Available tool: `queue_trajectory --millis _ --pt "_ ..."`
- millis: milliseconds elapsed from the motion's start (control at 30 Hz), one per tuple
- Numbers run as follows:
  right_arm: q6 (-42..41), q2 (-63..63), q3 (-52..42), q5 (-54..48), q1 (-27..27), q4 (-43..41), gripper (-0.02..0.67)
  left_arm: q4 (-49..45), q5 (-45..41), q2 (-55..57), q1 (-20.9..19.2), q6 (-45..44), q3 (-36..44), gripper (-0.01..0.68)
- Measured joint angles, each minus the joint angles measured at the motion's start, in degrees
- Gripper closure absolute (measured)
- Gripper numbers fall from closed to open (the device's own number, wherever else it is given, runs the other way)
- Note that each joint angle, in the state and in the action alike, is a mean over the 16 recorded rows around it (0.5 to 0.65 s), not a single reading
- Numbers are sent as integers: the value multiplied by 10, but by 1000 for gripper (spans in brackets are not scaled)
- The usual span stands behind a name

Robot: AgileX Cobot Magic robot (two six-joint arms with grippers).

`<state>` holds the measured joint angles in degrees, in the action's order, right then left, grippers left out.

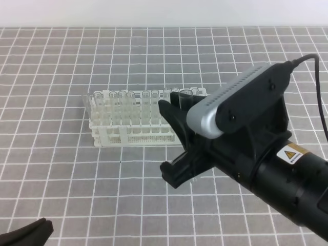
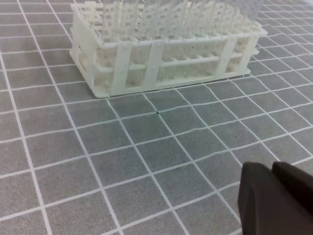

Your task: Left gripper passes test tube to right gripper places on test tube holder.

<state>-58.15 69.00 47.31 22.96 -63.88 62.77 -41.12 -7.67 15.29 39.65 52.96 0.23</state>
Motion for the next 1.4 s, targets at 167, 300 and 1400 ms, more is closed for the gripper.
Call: queue_trajectory --millis 167,300,1400 --pt "-6 0 0 -2 0 5 566 0 -1 0 0 0 0 658" --pt "-9 0 0 -3 0 6 566 0 -1 0 0 0 0 658" --pt "560 47 -81 176 252 -575 566 -6 -3 2 0 -1 4 658"
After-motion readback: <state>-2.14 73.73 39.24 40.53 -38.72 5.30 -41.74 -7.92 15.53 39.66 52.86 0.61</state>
